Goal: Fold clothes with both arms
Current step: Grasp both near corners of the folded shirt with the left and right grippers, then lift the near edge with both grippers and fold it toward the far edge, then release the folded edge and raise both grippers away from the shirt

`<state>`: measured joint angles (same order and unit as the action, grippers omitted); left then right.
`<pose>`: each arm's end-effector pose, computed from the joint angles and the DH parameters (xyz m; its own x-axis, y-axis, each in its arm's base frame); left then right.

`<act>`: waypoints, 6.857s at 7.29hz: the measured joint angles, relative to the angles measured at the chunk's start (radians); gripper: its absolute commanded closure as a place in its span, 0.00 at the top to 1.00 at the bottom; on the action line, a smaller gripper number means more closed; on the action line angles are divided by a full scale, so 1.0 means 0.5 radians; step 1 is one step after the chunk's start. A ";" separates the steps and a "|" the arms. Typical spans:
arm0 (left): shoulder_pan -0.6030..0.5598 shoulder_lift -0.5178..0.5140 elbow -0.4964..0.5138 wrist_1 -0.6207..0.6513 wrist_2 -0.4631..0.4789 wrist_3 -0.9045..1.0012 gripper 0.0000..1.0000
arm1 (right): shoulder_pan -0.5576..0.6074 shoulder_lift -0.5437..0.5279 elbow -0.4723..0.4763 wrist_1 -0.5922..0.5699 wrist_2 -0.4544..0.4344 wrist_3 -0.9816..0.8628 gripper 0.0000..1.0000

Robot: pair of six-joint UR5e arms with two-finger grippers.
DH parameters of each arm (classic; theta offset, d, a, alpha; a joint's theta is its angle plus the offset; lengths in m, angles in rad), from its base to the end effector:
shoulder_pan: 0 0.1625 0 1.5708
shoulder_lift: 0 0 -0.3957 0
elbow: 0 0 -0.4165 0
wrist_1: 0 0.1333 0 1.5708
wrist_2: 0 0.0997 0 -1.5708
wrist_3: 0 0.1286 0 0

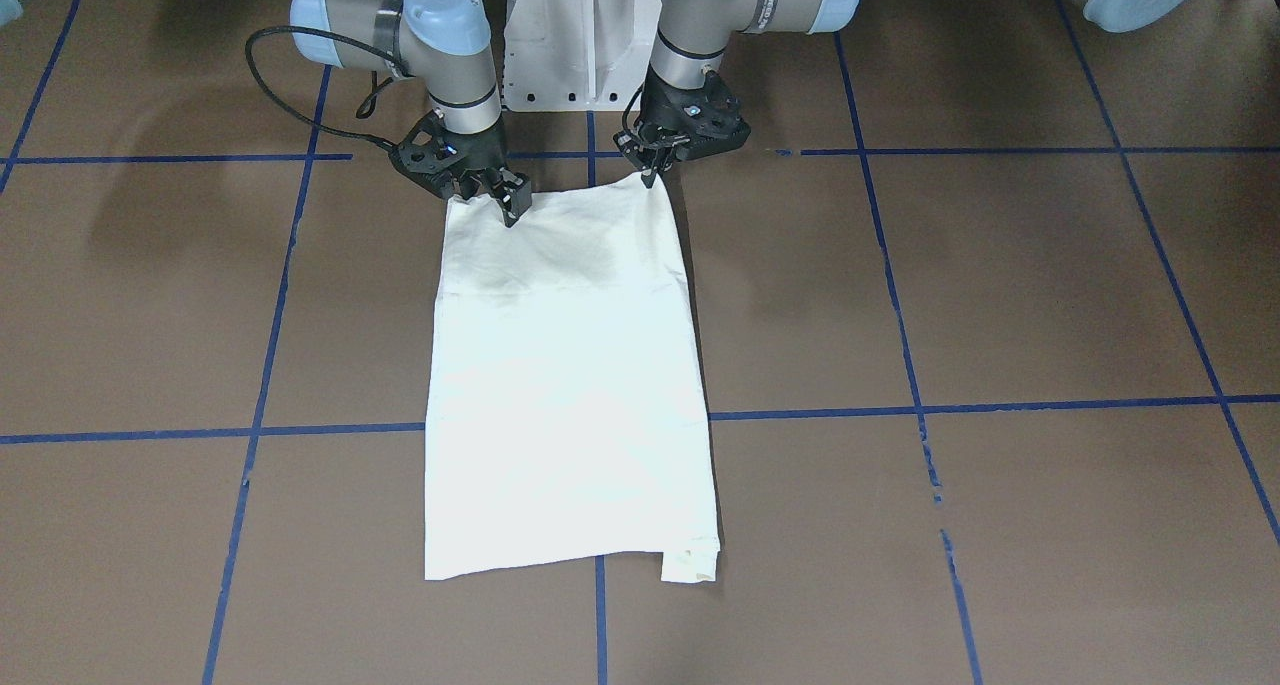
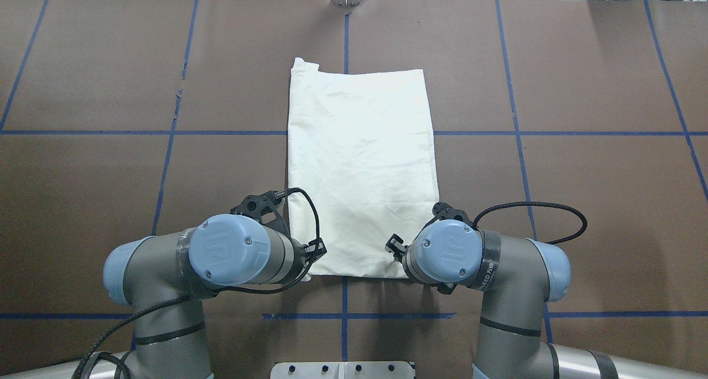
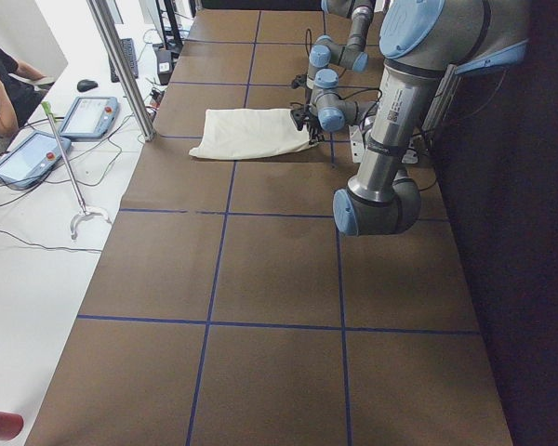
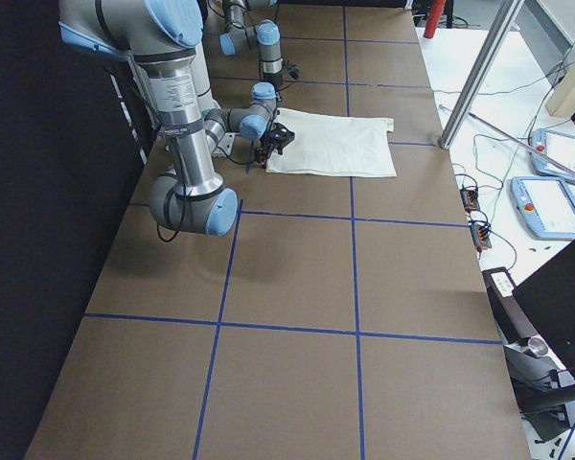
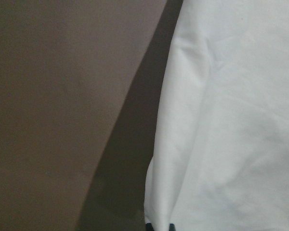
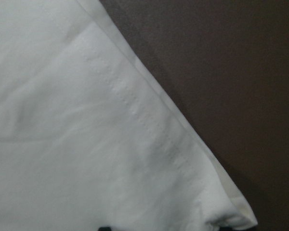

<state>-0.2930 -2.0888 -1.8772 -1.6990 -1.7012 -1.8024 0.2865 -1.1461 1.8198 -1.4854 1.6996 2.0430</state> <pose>0.5795 -0.2966 0.1932 0.4976 -0.3878 -0.7759 0.3073 0.9153 -0.2604 -0.5892 -0.2953 0.2871 0.5308 0.6266 0.5706 -0.4906 0.7762 -0.3960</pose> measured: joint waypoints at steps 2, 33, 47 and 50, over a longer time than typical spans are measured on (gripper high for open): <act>0.000 -0.001 0.002 -0.004 0.000 0.000 0.00 | 0.011 0.002 0.015 0.001 0.004 -0.010 0.00; -0.605 -0.196 0.595 -0.660 -0.148 0.065 0.00 | 0.815 0.575 -0.884 0.680 0.429 -0.137 0.00; -0.703 -0.191 0.888 -1.271 -0.358 0.163 0.99 | 1.113 0.678 -1.064 0.662 0.765 -0.428 1.00; -0.656 -0.141 0.760 -1.337 -0.504 0.034 0.99 | 1.179 0.617 -0.972 0.544 0.767 -0.701 1.00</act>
<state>-0.6210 -2.1592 -1.4971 -2.3677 -1.9533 -1.7856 0.8759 -0.8377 1.3336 -1.2133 2.0831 1.6925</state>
